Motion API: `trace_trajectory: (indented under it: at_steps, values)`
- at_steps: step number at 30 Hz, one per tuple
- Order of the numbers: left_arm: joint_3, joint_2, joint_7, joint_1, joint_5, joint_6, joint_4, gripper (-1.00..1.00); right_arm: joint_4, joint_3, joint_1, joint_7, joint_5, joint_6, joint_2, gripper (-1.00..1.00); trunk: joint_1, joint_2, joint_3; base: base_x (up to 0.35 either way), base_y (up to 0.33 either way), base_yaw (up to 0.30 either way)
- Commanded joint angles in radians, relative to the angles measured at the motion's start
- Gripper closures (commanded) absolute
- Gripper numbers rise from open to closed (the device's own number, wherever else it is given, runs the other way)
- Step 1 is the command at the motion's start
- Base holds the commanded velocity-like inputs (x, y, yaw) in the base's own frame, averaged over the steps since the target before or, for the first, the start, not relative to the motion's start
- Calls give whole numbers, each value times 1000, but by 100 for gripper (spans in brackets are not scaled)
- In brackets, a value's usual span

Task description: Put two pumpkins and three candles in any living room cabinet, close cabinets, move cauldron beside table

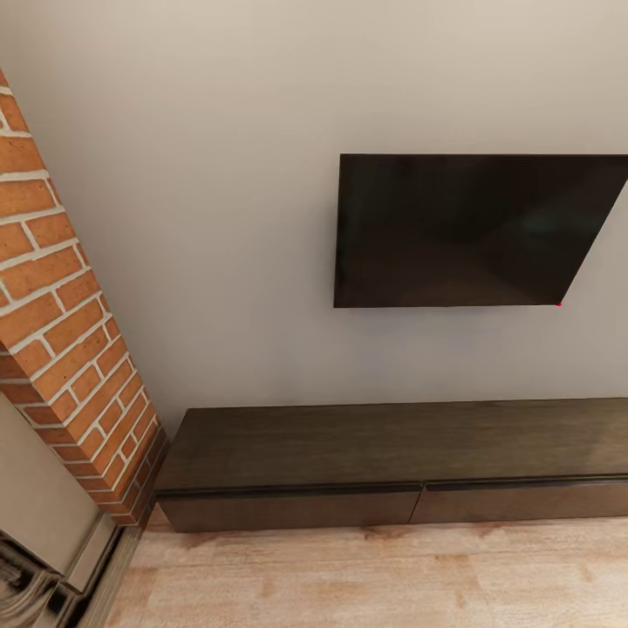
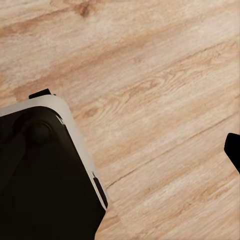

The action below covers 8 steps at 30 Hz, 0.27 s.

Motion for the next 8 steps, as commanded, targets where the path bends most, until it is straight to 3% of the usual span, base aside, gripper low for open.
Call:
trace_trajectory:
  at_steps: [1, 8]
  values:
    - [7, 0, 1, -1, 0, -4, 1, -100, 0, 9, -1, -3, -8, -2, 0, -100, 0, -1, -1, 0, 0, 0]
    - [7, 0, 1, -1, 0, -4, 1, -100, 0, 9, -1, -3, -8, -2, 1, -100, 0, -1, -1, 0, 0, 0]
